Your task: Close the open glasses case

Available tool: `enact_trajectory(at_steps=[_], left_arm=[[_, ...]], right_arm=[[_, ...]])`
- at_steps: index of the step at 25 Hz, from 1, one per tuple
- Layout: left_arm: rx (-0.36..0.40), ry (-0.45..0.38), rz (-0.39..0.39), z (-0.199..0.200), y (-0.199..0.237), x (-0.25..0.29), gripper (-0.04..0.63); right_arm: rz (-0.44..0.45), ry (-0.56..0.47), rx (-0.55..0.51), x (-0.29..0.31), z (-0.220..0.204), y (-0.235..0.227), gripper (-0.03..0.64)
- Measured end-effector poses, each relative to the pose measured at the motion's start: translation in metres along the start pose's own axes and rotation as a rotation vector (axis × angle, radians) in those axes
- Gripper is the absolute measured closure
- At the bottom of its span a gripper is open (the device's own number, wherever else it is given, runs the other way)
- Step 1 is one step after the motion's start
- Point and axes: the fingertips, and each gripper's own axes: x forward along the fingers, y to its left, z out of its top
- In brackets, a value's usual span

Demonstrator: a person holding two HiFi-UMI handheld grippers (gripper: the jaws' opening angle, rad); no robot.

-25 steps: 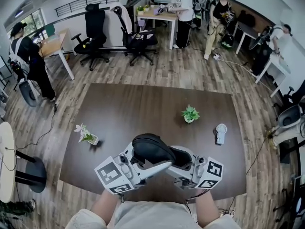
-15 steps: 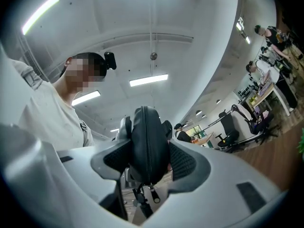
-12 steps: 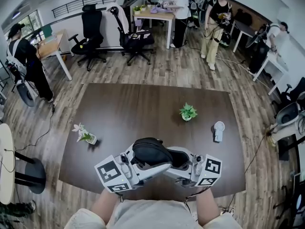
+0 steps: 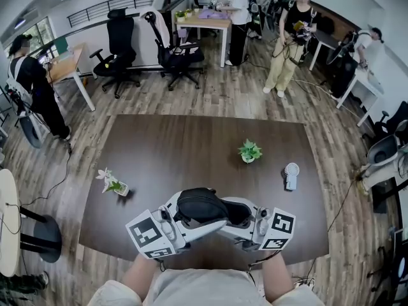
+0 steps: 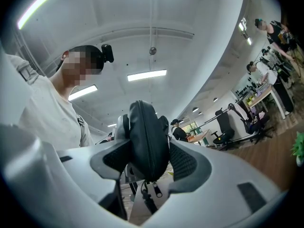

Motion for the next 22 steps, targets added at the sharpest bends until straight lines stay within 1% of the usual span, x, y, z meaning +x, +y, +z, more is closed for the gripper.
enact_trajectory(at_steps=[3,5,7,9,11,15,17,19,22], left_arm=[[0.024,0.003,-0.011,0.003,-0.002,0.0,0.313],[0.024,-0.006,-0.041,0.008,-0.005,-0.001,0.313],[0.007,-0.033,-0.088,0.018,-0.003,-0.002,0.313],[0.009,-0.059,-0.134,0.032,0.002,0.0,0.313],[0.011,-0.066,-0.192,0.043,0.002,0.004,0.314],[0.002,-0.066,-0.302,0.059,0.001,0.007,0.313],[-0.013,-0.07,-0.347,0.066,0.003,0.007,0.314],[-0.043,-0.084,-0.401,0.071,0.001,0.005,0.314],[-0.057,-0.112,-0.462,0.081,-0.003,0.0,0.314]], right_arm=[[-0.011,0.001,-0.002,-0.005,0.001,0.0,0.352],[-0.018,-0.011,-0.004,-0.009,0.005,0.002,0.35],[-0.021,-0.048,-0.01,-0.014,0.017,0.001,0.351],[-0.019,-0.111,-0.006,-0.017,0.034,-0.003,0.36],[-0.018,-0.159,0.012,-0.021,0.045,-0.007,0.367],[-0.029,-0.168,0.029,-0.023,0.047,-0.011,0.383],[-0.016,-0.17,0.053,-0.023,0.045,-0.01,0.407],[0.01,-0.15,0.075,-0.021,0.038,-0.007,0.434],[0.075,-0.138,0.135,-0.015,0.027,-0.002,0.448]])
